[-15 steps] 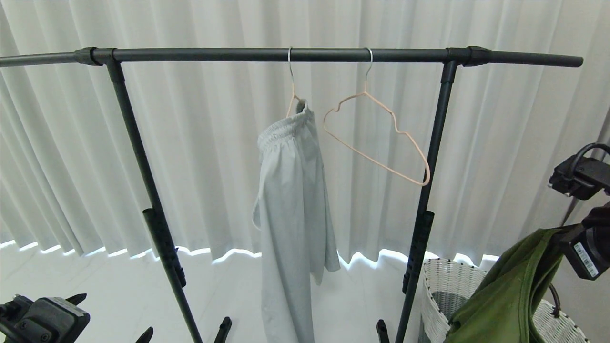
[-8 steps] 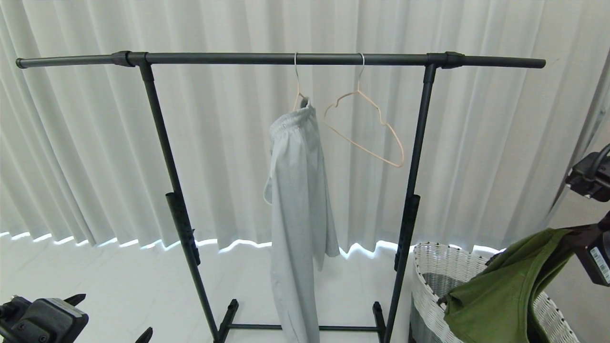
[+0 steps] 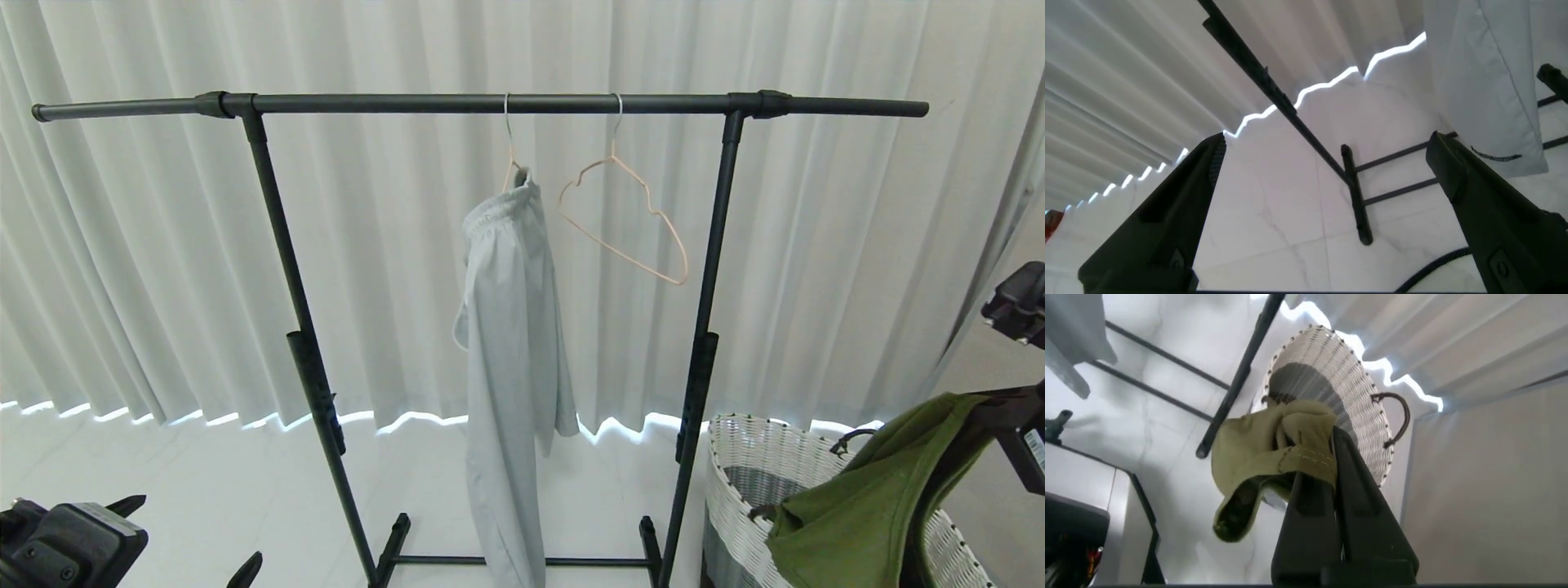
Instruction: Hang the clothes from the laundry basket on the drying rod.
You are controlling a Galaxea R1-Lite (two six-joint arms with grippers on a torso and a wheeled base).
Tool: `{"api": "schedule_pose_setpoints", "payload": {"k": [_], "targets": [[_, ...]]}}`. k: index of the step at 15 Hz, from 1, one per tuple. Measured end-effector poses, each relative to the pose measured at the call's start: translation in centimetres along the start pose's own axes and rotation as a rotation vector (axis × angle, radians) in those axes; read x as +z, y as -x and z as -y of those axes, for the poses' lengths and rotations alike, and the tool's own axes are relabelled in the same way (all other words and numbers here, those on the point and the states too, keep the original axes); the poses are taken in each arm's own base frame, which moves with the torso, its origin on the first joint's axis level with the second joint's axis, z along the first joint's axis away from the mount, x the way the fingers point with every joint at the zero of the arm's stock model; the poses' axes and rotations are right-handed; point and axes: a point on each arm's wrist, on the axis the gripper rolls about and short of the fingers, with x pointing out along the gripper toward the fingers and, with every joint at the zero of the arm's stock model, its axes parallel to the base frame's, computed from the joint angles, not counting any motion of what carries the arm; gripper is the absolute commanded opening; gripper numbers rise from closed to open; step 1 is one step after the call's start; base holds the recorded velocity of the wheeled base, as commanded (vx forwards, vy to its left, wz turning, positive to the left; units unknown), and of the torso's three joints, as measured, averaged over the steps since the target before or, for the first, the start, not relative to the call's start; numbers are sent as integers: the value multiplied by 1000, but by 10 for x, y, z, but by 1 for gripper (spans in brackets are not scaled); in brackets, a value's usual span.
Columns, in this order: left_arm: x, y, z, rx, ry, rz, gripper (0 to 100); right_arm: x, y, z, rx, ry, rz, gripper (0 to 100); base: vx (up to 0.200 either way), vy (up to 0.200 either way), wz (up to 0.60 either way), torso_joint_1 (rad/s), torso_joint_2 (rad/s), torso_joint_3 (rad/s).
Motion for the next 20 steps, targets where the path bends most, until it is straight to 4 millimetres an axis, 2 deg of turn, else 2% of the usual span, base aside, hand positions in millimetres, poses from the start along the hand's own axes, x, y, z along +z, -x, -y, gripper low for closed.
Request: {"api": "schedule_pose_setpoints", "payload": {"k": [6,10,13,17,20], "targets": [[1,0,0,-1,0,1,100,-2,-1,-2,12,7,-6,0,0,200,0,4,3,4],[3,1,2,-77,-3,41,100,1,-1,-8,43,27,16,0,0,0,0,0,0,0],[24,3,3,-275,3,200,100,7,5,-13,88,48,73,0,0,0,0,0,0,0],[65,-6,-2,-375,17,308,100,22,14,-19,165,66,196,0,0,0,0,0,0,0],[96,-17,14,-519,59,324,100,30,18,-23,197,68,262,0,0,0,0,0,0,0]]}}
